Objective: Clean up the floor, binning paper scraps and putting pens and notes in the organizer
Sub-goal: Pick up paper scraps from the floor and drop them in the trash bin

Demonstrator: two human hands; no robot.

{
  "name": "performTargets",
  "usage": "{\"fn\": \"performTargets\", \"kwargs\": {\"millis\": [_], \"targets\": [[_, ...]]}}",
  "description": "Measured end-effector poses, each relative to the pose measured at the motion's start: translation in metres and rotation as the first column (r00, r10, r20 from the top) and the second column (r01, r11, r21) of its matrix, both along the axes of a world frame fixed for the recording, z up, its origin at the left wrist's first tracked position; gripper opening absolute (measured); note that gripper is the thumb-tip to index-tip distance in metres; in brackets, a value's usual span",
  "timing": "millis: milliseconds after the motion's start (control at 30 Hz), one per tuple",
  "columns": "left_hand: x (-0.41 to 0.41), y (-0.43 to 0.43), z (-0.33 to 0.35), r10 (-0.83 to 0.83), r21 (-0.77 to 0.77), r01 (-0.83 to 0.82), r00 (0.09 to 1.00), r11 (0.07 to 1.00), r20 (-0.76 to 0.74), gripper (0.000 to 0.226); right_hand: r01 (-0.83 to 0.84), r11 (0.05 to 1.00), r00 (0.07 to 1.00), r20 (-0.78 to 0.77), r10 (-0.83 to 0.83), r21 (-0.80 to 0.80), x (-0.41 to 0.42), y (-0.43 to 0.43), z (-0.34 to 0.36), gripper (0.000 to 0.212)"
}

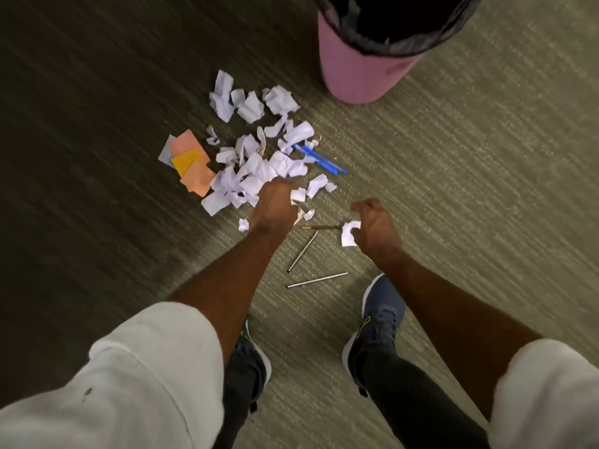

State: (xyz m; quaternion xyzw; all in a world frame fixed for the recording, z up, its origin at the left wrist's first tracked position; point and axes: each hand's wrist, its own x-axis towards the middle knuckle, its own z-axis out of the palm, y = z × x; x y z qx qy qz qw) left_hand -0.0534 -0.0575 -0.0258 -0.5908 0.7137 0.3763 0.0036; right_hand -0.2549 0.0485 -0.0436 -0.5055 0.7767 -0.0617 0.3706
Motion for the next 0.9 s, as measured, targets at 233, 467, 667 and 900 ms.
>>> {"fn": "performTargets", "kwargs": {"millis": [233,467,667,900], "targets": [[0.021,0.032,-0.088,-0.318,0.125,0.294,0.904,0.948,0.286,0.082,-0.054,0.991,0.995,-0.078,0.064,0.121,0.022,0.040,-0.079,0.077],[0.014,0.026,-0.128,-0.324,-0.075,0.401,0.825,0.913,0.464,0.089,-0.077,0.995,0.979,-0.183,0.088,0.070,0.026,0.044,-0.102,0.064],[0.017,0.012,-0.127,-0.413,0.089,0.412,0.827,0.907,0.382,0.050,-0.186,0.980,0.940,-0.278,0.197,0.066,0.020,0.028,-0.090,0.021],[0.032,0.001,-0.119,-0.468,0.059,0.482,0.803,0.874,0.368,0.033,-0.408,0.913,0.876,-0.292,0.385,-0.021,0.033,-0.031,-0.090,0.023]]}}
